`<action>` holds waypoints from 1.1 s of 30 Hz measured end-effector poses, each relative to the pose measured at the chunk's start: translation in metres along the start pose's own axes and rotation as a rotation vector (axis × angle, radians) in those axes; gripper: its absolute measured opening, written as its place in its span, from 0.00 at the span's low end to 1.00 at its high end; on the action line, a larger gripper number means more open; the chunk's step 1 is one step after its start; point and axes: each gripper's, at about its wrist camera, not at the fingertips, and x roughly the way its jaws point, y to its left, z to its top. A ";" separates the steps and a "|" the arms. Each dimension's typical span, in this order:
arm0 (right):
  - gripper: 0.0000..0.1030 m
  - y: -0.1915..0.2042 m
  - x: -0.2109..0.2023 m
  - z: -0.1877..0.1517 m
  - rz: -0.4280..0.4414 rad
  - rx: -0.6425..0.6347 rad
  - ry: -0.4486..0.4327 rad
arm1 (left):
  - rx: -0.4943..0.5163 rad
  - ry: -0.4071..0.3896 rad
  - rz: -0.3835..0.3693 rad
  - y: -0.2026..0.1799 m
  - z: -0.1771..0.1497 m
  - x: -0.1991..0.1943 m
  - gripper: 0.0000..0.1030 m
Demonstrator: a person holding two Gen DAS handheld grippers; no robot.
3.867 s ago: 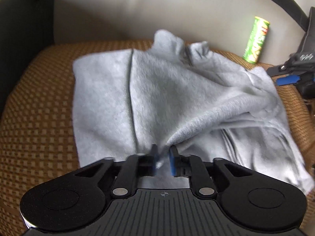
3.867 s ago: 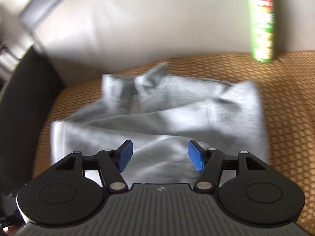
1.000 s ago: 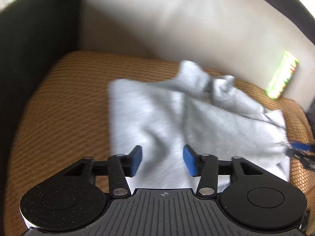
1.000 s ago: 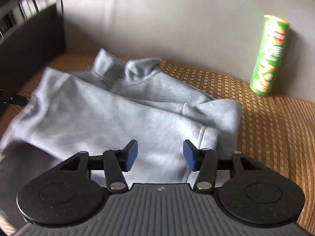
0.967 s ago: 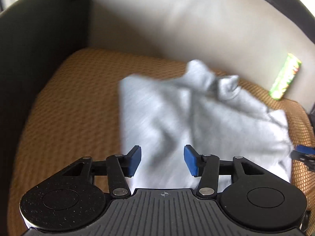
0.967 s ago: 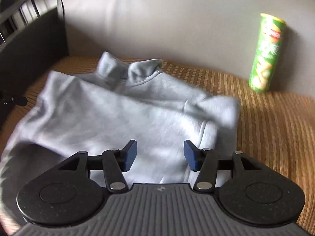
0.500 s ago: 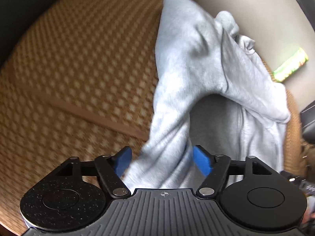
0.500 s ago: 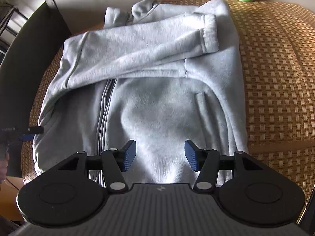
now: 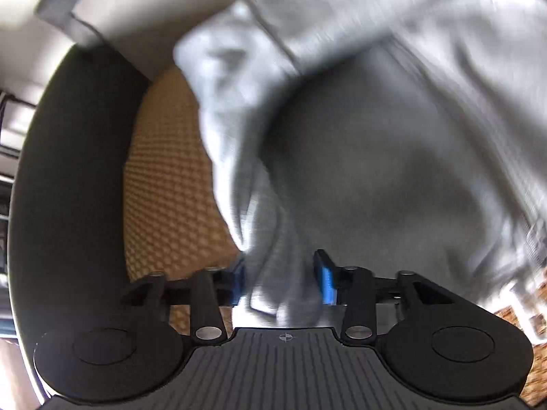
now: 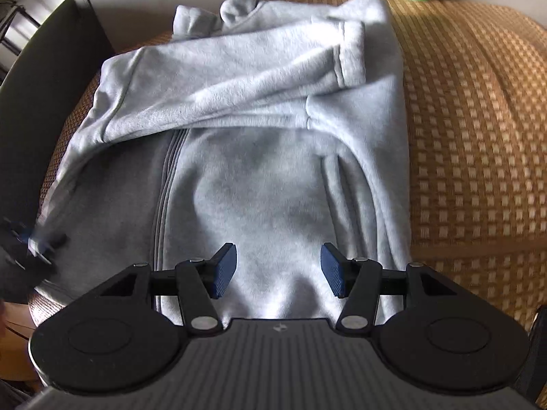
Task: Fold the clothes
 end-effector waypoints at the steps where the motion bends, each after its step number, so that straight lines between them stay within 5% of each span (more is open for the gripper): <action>1: 0.58 -0.001 0.000 -0.001 -0.001 0.002 0.002 | -0.029 -0.002 -0.024 0.007 -0.003 0.000 0.52; 7: 0.58 -0.001 0.000 -0.002 0.000 -0.004 0.012 | -0.242 0.015 -0.197 0.059 -0.019 -0.007 0.65; 11: 0.58 -0.007 -0.006 -0.004 -0.012 0.016 0.007 | -0.502 -0.055 -0.299 0.107 -0.040 -0.031 0.79; 15: 0.58 -0.013 -0.009 -0.008 -0.029 0.018 0.015 | -0.721 -0.008 -0.352 0.130 -0.055 -0.017 0.85; 22: 0.59 -0.022 -0.006 -0.012 -0.043 0.054 0.039 | -0.806 0.092 -0.489 0.111 -0.062 0.041 0.76; 30: 0.61 -0.030 -0.010 -0.008 -0.079 0.042 0.036 | -0.798 0.071 -0.472 0.104 -0.058 0.034 0.78; 33: 0.61 -0.038 -0.011 -0.011 -0.098 0.052 0.044 | -0.801 0.071 -0.477 0.102 -0.060 0.033 0.61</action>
